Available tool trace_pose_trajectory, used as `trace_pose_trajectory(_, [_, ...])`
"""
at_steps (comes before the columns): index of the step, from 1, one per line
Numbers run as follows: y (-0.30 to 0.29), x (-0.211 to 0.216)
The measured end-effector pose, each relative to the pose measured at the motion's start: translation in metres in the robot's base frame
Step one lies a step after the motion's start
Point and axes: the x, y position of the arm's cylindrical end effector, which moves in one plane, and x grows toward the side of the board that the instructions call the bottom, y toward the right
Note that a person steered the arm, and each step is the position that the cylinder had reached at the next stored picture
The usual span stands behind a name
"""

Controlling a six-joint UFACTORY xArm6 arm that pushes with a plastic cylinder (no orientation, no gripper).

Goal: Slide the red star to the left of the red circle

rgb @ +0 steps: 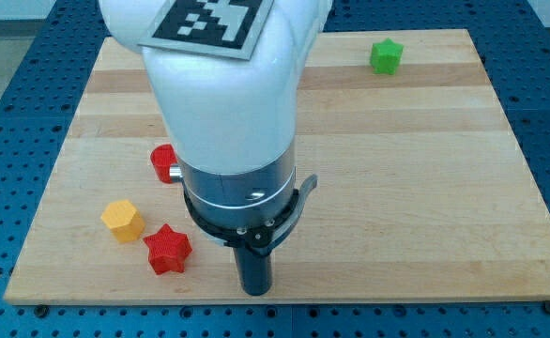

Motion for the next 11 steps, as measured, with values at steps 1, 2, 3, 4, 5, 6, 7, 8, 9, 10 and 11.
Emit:
trace_pose_trajectory(1, [0.0,0.0])
trace_pose_trajectory(2, [0.0,0.0])
trace_pose_trajectory(3, [-0.007,0.005])
trace_pose_trajectory(4, [-0.016,0.006])
trace_pose_trajectory(5, [-0.095,-0.015])
trace_pose_trajectory(6, [-0.126,-0.044])
trace_pose_trajectory(7, [-0.162,-0.063])
trace_pose_trajectory(8, [-0.155,-0.107])
trace_pose_trajectory(9, [-0.144,-0.135])
trace_pose_trajectory(10, [-0.129,-0.161])
trace_pose_trajectory(11, [-0.11,-0.172])
